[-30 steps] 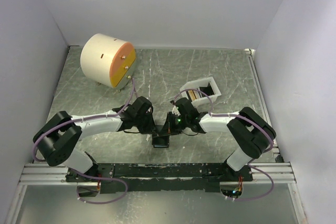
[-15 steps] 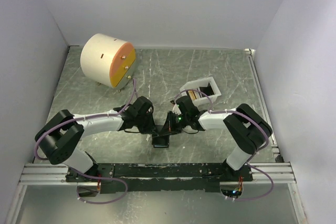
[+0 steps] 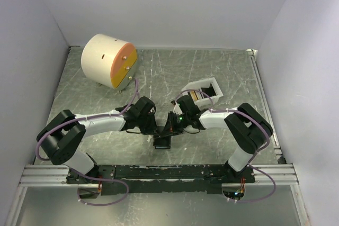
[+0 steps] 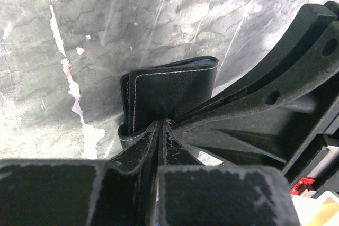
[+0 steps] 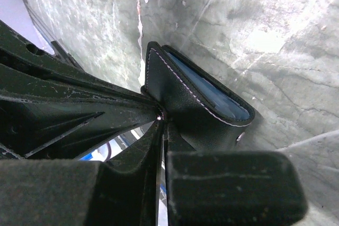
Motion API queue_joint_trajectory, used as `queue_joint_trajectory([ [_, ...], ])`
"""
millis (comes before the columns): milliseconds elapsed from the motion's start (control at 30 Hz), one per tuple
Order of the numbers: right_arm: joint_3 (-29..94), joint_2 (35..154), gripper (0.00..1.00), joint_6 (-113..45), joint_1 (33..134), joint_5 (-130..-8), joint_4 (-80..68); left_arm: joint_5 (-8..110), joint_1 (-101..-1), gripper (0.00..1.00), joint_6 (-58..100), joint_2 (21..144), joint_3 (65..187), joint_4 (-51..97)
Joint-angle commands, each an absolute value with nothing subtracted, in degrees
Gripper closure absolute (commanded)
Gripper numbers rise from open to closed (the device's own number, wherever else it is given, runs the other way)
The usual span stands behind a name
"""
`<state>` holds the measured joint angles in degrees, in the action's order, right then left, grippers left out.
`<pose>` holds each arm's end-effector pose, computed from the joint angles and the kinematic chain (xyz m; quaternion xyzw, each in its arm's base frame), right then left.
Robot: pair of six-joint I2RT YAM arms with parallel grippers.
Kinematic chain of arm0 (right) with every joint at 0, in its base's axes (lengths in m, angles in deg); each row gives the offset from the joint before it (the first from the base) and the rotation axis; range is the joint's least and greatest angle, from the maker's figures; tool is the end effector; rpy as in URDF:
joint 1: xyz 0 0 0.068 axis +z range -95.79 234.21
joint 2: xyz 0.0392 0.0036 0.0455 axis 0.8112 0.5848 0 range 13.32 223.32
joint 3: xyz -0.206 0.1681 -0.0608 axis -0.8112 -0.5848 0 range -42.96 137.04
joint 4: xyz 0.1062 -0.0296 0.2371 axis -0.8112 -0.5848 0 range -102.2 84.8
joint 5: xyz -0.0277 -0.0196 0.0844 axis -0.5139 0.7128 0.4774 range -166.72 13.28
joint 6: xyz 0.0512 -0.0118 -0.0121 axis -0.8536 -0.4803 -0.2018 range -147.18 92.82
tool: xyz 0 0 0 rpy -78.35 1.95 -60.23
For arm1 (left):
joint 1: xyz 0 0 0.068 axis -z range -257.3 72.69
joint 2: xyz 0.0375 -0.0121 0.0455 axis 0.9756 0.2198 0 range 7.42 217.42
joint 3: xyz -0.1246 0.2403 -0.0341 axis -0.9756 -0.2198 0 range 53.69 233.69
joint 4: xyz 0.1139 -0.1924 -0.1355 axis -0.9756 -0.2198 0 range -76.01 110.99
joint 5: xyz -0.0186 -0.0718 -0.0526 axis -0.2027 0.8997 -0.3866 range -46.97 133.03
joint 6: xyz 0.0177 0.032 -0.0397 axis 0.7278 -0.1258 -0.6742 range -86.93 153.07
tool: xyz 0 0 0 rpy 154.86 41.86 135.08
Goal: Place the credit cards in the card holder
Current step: Close the card holder at the center of the board, then reset both arms
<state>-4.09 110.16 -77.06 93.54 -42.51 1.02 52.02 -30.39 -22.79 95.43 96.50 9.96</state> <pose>0.2166 0.2033 0.1184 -0.0129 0.9080 0.4178 0.0278 0.1919 -0.2132 0.1551 -0.0517 0.9528 -0.2731 0.1221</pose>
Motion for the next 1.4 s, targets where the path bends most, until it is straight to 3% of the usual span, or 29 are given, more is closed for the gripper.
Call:
queue_joint_trajectory([
  [0, -4.1, 109.0, 0.92, -72.2, 93.9, -53.4, -6.2, 51.7, -29.6, 0.88, -22.1, 94.9, 97.5, 6.8],
  [167, 0.3, 101.2, 0.79, -69.5, 93.9, -55.2, -12.8, 50.3, -29.6, 0.84, -22.5, 87.5, 97.7, 5.6],
  [400, 2.4, 87.8, 0.60, -66.8, 93.9, -61.6, -19.2, 42.4, -29.6, 0.63, -20.6, 75.0, 102.0, -3.2],
  [433, 2.7, 85.9, 0.58, -66.5, 93.8, -63.1, -20.6, 41.6, -29.6, 0.59, -20.2, 73.5, 102.9, -4.5],
  [533, 2.9, 80.5, 0.51, -65.3, 93.9, -67.4, -22.3, 39.8, -29.6, 0.34, -18.6, 69.6, 105.3, -8.0],
  [633, 3.2, 76.0, 0.40, -63.1, 93.9, -70.0, -23.2, 38.4, -29.6, 0.18, -17.2, 66.7, 108.4, -12.8],
  [800, 3.1, 69.2, 0.26, -61.2, 93.9, -76.7, -25.1, 35.9, -29.6, 0.09, -14.2, 62.5, 113.4, -18.4],
  [833, 3.4, 68.0, 0.24, -61.6, 93.9, -78.2, -25.9, 35.1, -29.6, 0.02, -14.0, 61.4, 114.1, -19.4],
  [900, 4.5, 65.5, 0.19, -62.6, 93.9, -81.5, -28.5, 33.5, -29.6, 0.00, -13.3, 59.1, 115.2, -21.1],
  [933, 4.9, 64.5, 0.14, -62.8, 93.9, -82.7, -29.4, 32.9, -29.6, 0.00, -13.1, 58.1, 115.7, -21.7],
  [967, 5.2, 63.6, 0.02, -62.8, 93.9, -83.7, -29.9, 32.6, -29.6, 0.00, -13.0, 57.0, 116.1, -22.3],
  [1000, 5.7, 62.7, 0.00, -62.9, 93.9, -84.9, -30.6, 32.7, -29.6, 0.00, -12.7, 56.0, 116.6, -22.6],
  [1367, 5.4, 53.8, 0.00, -65.2, 93.8, -90.4, -31.9, 30.8, -29.7, 0.00, -14.3, 41.8, 112.2, -20.8],
])
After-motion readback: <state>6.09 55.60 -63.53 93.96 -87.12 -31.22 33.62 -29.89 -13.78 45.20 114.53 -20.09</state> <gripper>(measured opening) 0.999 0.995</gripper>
